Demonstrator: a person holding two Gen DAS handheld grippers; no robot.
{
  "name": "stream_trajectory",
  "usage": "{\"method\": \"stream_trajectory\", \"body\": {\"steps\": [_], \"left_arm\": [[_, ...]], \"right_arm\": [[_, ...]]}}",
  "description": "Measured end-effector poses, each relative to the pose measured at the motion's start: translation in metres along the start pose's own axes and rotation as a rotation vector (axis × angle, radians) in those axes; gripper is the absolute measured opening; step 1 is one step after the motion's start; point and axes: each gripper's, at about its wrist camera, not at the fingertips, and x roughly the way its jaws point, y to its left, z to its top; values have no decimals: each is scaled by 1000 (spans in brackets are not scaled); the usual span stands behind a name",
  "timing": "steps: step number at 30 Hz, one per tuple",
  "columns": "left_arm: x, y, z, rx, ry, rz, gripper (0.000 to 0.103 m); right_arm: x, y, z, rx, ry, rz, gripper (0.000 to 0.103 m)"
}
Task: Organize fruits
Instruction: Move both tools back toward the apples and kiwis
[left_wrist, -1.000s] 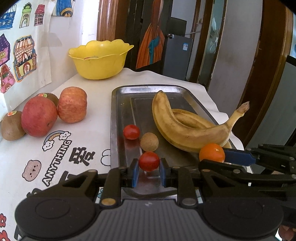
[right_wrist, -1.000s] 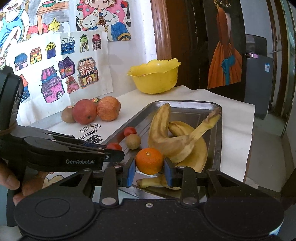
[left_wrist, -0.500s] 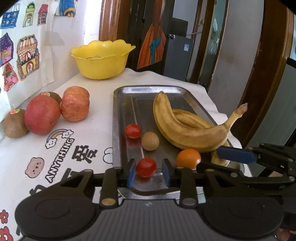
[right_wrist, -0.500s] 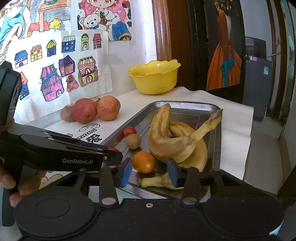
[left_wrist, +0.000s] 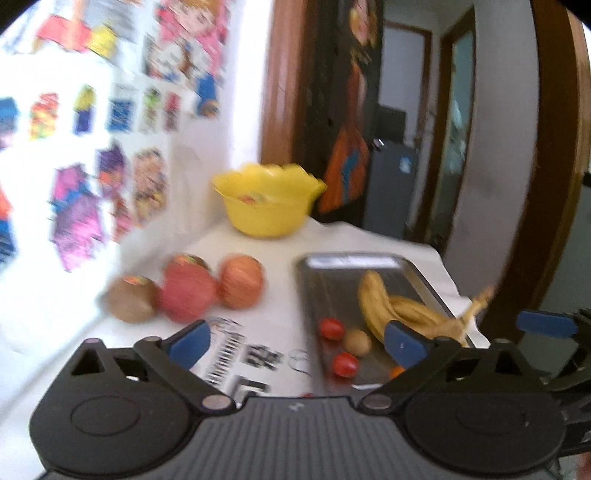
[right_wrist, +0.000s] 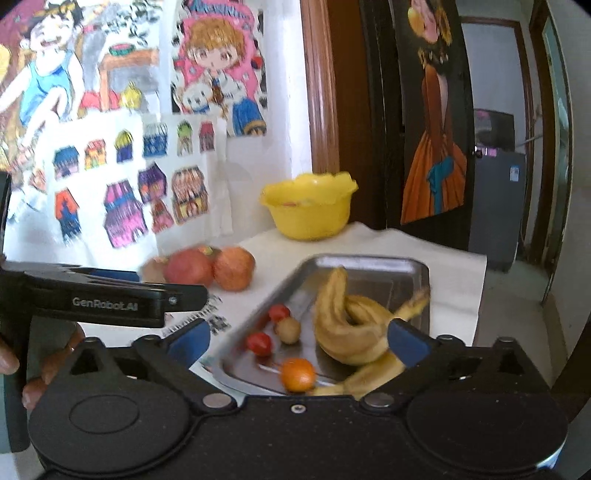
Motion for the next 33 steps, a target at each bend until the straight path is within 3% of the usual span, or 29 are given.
{"method": "stream_trajectory", "body": {"steps": [7, 16, 23, 33], "left_arm": [[-53, 43, 11, -13, -61, 137, 103], [-115, 91, 16, 33, -114, 340, 103], [-142, 113, 18, 99, -135, 464, 103], [-147, 122, 29, 164, -157, 532, 103]], "right_arm": [[-34, 47, 20, 13, -73, 17, 102], [-64, 124, 37, -5, -150, 130, 102], [-49, 170, 42, 54, -146, 187, 102], [-5, 197, 38, 28, -92, 169, 102]]}}
